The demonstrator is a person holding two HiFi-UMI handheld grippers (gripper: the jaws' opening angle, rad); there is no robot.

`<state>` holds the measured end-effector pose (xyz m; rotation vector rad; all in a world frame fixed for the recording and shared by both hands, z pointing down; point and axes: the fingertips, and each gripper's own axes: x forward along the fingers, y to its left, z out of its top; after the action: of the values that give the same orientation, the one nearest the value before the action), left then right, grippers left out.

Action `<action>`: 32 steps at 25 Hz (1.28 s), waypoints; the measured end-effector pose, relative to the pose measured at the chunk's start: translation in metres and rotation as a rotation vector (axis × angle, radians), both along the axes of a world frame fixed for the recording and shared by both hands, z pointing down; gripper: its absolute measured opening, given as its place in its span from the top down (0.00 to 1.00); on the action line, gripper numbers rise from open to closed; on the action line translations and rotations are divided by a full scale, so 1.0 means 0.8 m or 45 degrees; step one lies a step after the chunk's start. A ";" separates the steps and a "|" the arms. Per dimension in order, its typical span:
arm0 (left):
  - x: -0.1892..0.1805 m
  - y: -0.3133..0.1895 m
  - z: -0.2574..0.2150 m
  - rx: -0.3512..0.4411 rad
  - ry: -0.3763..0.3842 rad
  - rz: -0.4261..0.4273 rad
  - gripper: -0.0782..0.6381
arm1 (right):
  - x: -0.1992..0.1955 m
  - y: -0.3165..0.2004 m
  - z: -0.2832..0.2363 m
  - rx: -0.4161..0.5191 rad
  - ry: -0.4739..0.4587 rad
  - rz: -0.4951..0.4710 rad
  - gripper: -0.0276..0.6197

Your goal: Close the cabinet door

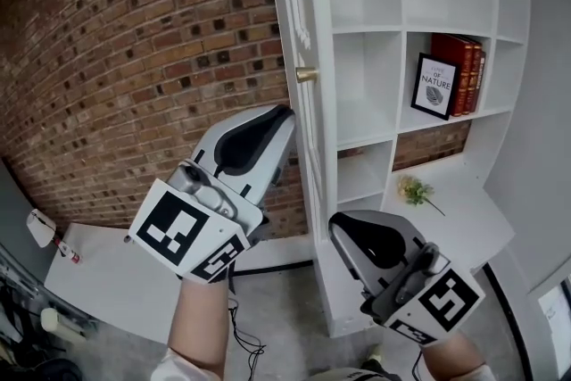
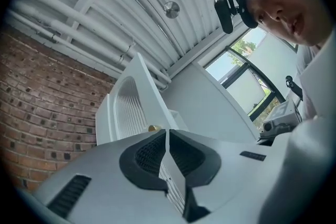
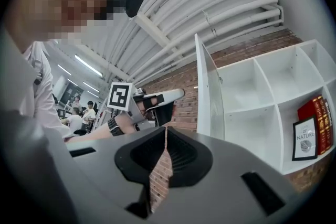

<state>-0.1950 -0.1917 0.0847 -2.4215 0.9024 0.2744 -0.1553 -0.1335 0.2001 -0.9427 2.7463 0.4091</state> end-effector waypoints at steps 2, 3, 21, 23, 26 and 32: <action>0.001 -0.007 -0.008 0.019 -0.011 -0.001 0.87 | 0.001 -0.001 0.000 0.006 0.003 -0.005 0.93; 0.001 -0.010 -0.011 0.030 -0.018 0.000 0.87 | 0.002 -0.003 0.001 0.005 0.004 -0.007 0.93; 0.021 -0.043 -0.034 0.168 -0.254 0.122 0.72 | -0.002 -0.013 0.011 -0.009 -0.005 0.025 0.93; 0.025 -0.043 -0.034 0.182 -0.279 0.126 0.72 | -0.001 -0.013 0.011 -0.007 -0.006 0.031 0.93; 0.029 -0.046 -0.032 0.187 -0.308 0.133 0.72 | 0.001 -0.013 0.011 -0.008 -0.012 0.036 0.93; 0.032 -0.050 -0.035 0.193 -0.315 0.144 0.76 | 0.006 -0.015 0.011 -0.012 -0.024 0.046 0.93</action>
<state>-0.1694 -0.2314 0.0568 -2.3060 0.6139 0.0779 -0.1503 -0.1455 0.2092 -0.9953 2.7203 0.3916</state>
